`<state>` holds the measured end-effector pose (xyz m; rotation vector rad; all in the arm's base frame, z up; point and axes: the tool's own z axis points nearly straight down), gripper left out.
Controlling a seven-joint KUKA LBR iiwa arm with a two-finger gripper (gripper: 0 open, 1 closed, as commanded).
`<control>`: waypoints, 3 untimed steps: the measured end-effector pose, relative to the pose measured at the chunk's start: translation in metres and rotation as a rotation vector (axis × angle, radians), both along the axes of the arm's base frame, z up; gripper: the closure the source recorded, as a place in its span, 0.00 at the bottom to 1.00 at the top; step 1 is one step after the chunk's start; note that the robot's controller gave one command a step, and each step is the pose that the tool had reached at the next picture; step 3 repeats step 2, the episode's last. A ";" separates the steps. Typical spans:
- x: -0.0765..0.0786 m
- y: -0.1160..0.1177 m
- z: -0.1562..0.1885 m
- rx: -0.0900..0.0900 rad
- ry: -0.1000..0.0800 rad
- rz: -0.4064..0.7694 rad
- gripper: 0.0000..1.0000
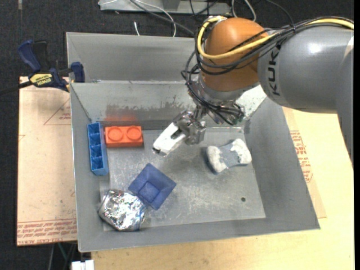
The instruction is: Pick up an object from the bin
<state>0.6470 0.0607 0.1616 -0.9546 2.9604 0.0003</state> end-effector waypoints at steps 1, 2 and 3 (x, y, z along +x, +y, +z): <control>0.000 0.000 0.012 0.000 0.001 0.000 1.00; 0.000 0.000 0.018 0.000 0.001 0.000 1.00; 0.000 0.000 0.018 0.000 0.001 0.000 1.00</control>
Offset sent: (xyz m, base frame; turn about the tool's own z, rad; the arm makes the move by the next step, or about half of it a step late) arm -0.0003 -0.0001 0.0120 0.0002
